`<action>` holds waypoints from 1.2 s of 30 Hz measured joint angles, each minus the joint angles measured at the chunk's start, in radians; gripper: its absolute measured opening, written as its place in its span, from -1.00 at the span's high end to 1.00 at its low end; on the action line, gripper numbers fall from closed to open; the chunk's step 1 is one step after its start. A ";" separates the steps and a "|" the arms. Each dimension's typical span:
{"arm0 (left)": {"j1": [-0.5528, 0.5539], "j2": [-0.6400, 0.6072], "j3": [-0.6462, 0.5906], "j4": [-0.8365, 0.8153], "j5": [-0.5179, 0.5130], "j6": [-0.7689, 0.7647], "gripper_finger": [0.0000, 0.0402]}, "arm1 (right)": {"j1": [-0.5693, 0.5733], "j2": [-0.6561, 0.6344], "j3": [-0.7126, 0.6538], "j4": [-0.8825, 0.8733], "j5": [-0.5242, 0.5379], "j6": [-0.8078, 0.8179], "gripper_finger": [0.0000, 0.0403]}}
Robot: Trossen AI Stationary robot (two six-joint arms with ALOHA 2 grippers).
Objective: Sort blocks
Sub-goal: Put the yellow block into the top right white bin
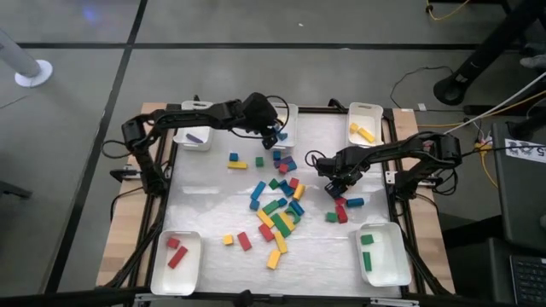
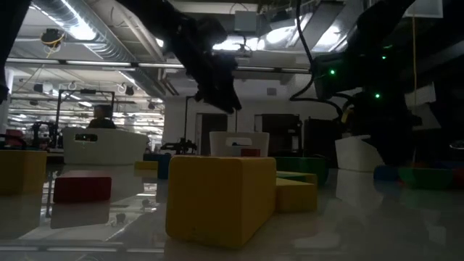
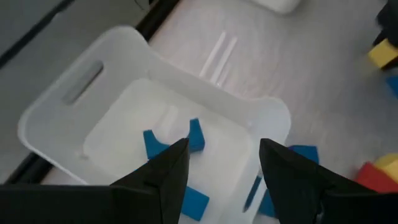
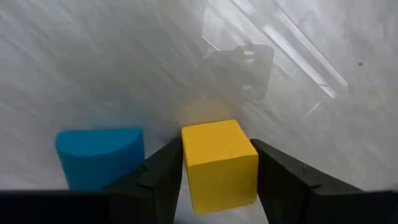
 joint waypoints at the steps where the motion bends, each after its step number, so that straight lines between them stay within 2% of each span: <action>1: 0.000 -0.015 0.000 0.000 0.000 0.000 0.08 | 0.001 0.000 0.000 -0.001 0.000 0.000 0.09; 4: -0.007 -0.063 0.001 -0.001 -0.001 0.003 0.08 | 0.001 0.000 0.000 0.007 -0.001 -0.001 0.14; 9: -0.051 -0.143 0.001 -0.102 -0.001 0.066 0.08 | 0.001 -0.002 0.000 0.022 0.020 -0.018 0.34; 14: -0.117 -0.223 0.001 -0.289 0.000 0.102 0.08 | 0.001 -0.003 0.002 0.024 0.033 -0.057 0.34; 21: -0.248 -0.288 0.001 -0.555 0.000 0.019 0.08 | 0.001 -0.003 0.075 0.023 0.040 -0.107 0.26; 25: -0.342 -0.289 0.001 -0.649 0.000 -0.029 0.08 | 0.001 -0.003 0.145 0.011 0.060 -0.166 0.31; 31: -0.481 -0.289 0.001 -0.693 0.000 -0.081 0.08 | -0.005 -0.003 0.285 -0.115 0.148 -0.243 0.30; 36: -0.571 -0.289 0.001 -0.697 0.000 -0.135 0.08 | -0.046 -0.003 0.412 -0.286 0.300 -0.271 0.27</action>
